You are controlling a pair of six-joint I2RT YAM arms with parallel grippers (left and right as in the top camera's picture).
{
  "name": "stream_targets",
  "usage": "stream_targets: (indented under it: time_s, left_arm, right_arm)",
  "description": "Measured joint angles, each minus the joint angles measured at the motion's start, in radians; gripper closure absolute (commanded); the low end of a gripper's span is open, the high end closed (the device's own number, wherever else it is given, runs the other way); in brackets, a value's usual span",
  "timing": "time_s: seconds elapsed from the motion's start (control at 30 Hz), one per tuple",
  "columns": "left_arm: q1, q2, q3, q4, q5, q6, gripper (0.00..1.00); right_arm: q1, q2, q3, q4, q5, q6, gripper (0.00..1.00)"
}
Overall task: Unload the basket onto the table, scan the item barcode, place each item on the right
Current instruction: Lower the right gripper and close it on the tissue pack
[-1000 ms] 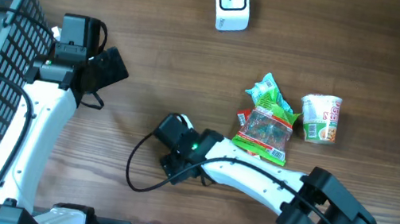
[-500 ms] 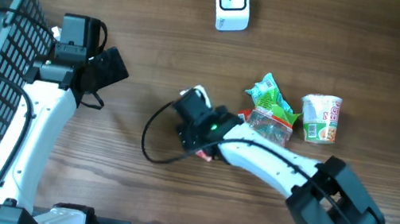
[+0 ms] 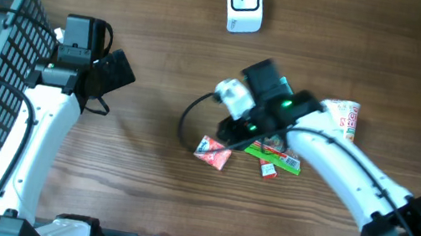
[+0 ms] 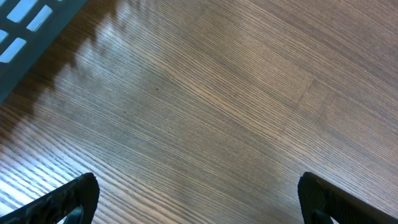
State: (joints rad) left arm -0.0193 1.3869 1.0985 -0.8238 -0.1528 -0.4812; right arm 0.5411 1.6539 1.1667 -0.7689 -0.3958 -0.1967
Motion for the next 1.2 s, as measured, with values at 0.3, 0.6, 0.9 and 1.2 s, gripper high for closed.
stream_targets:
  time_s: [0.3, 0.6, 0.9, 1.2]
  left_arm:
    - [0.000, 0.000, 0.000, 0.000, 0.000, 0.000, 0.00]
    - [0.000, 0.000, 0.000, 0.000, 0.000, 0.000, 0.00]
    - [0.000, 0.000, 0.000, 0.000, 0.000, 0.000, 0.00]
    - [0.000, 0.000, 0.000, 0.000, 0.000, 0.000, 0.00]
  right_arm:
    - [-0.072, 0.118, -0.091, 0.083, -0.158, -0.041, 0.55]
    - [-0.071, 0.194, -0.202, 0.232, -0.233, -0.016, 0.73]
    - [-0.029, 0.127, -0.129, 0.230, -0.060, 0.116, 0.96]
    - [0.326, 0.039, -0.106, 0.262, 0.796, 0.370, 0.96]
